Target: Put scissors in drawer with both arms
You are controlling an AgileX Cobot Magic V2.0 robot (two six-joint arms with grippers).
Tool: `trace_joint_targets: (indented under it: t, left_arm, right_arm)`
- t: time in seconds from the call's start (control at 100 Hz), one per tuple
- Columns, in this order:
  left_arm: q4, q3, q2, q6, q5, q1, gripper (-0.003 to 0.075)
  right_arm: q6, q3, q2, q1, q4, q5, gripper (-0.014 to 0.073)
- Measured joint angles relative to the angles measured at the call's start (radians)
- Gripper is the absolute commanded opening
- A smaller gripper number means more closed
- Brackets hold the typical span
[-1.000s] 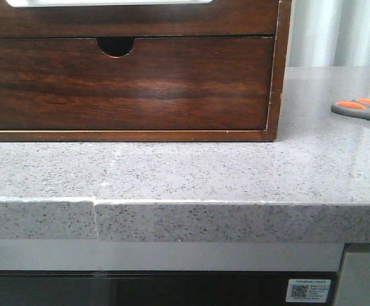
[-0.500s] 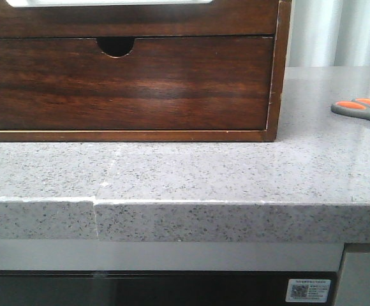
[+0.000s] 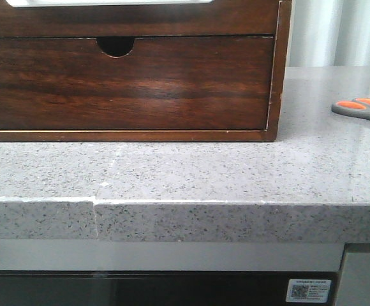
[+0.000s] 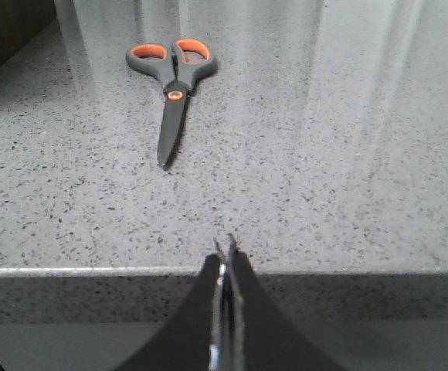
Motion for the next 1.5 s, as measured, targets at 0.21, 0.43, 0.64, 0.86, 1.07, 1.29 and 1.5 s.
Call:
trace_joint_targets:
  t: [0.21,0.43,0.64,0.86,1.07,1.29,1.5]
  left_arm:
    - [0.000,0.000,0.000,0.000,-0.023,0.000,-0.0019]
    - [0.001,0.000,0.000,0.000,-0.029,0.000,-0.0018]
    - [0.001,0.000,0.000,0.000,-0.036,0.000,-0.0019]
    - [0.004,0.000,0.000,0.000,-0.076,0.000,-0.0019]
    - [0.004,0.000,0.000,0.000,-0.207,0.000,-0.0019]
    - [0.004,-0.021,0.000,0.000,-0.300,0.000,-0.0019]
    - [0.031,-0.189,0.081,0.000,-0.192,0.000,-0.0019]
  right_arm:
    - [0.000,0.000,0.000,0.000,-0.179,-0.004,-0.0061]
    - [0.000,0.002,0.000,0.000,-0.280,-0.024,-0.0061]
    - [0.000,0.002,0.000,0.000,-0.302,-0.125,-0.0061]
    - [0.000,0.002,0.000,0.000,-0.257,-0.273,-0.0061]
    - [0.064,0.002,0.000,0.000,-0.207,-0.405,-0.0060]
    - [0.248,-0.027,0.000,0.013,-0.199,-0.350,-0.0061]
    - [0.274,-0.223,0.108,0.060,-0.103,-0.112,-0.0061]
